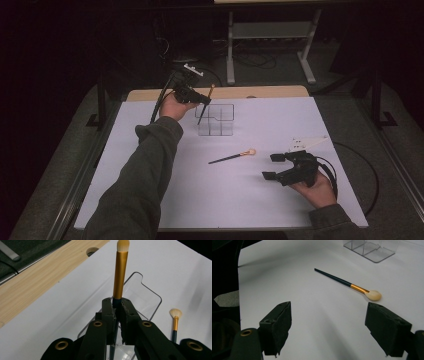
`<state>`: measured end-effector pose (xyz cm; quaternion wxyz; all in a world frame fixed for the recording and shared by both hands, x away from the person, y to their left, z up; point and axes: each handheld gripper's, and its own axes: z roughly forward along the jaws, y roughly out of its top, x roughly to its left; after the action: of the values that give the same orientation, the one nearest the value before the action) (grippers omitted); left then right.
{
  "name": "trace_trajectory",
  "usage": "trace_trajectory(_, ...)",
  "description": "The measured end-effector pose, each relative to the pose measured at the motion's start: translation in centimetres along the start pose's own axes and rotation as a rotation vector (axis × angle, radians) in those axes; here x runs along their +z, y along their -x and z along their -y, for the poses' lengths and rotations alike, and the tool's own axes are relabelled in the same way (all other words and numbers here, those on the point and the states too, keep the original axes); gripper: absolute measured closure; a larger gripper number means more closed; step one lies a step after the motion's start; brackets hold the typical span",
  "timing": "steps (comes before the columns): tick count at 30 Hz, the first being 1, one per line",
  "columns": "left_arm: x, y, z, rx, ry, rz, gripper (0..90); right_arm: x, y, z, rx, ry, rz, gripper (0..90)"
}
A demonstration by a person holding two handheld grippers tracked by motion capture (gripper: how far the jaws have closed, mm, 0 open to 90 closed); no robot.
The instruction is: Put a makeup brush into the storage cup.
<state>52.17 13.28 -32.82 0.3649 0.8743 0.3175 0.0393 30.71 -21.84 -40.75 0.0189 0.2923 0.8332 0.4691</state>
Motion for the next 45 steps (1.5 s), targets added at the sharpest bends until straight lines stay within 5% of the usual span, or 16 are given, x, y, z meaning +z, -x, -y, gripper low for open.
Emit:
trace_trajectory(14,0.4,-0.2,0.6,0.010,-0.047,0.000,82.3,0.0,0.0,0.0,0.002,0.005,-0.004,20.3)
trace_trajectory(27,0.0,-0.4,1.0,-0.023,-0.040,-0.021,77.0,0.0,0.0,-0.1,0.001,0.008,-0.004,20.1)
trace_trajectory(45,-2.1,-0.1,1.6,0.006,-0.026,-0.014,74.6,0.0,0.1,0.0,0.001,0.007,-0.001,19.9)
